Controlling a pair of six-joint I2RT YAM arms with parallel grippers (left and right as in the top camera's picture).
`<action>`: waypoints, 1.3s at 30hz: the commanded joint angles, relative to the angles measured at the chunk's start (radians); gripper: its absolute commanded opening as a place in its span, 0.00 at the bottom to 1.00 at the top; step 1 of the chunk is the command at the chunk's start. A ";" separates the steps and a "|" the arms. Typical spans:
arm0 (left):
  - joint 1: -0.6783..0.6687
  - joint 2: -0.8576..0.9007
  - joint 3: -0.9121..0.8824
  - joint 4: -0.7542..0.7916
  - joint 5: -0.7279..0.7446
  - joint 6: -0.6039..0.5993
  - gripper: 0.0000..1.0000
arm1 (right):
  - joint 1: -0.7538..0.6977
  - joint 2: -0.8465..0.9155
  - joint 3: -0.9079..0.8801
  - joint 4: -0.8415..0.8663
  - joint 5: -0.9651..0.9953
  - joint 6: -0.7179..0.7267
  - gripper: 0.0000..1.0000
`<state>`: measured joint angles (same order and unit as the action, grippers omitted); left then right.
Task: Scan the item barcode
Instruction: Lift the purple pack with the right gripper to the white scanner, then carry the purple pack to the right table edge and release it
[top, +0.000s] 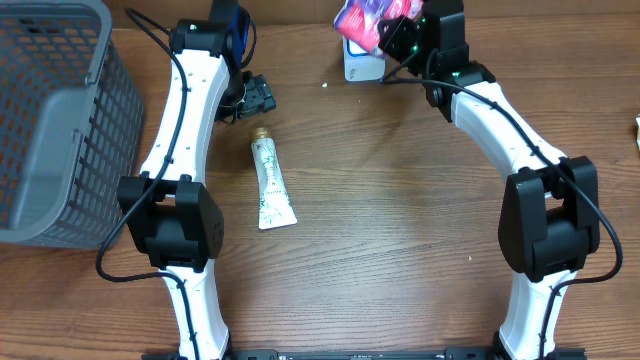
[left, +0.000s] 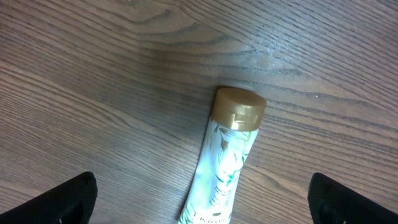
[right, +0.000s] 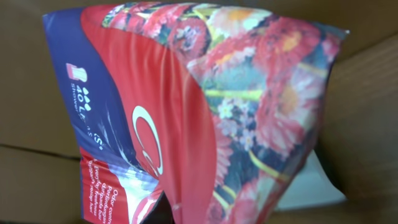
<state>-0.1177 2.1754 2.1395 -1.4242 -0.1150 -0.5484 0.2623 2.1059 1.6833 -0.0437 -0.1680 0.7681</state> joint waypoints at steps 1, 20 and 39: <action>0.001 -0.004 -0.006 0.000 0.002 -0.002 1.00 | 0.006 0.045 0.029 0.087 0.011 0.122 0.04; 0.001 -0.004 -0.006 0.000 0.002 -0.002 1.00 | 0.024 0.085 0.029 0.070 -0.006 0.175 0.04; 0.001 -0.004 -0.006 0.000 0.002 -0.002 1.00 | -0.209 -0.142 0.029 -0.062 -0.012 -0.011 0.04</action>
<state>-0.1177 2.1754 2.1395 -1.4246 -0.1150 -0.5484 0.1574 2.1048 1.6852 -0.0868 -0.1936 0.7841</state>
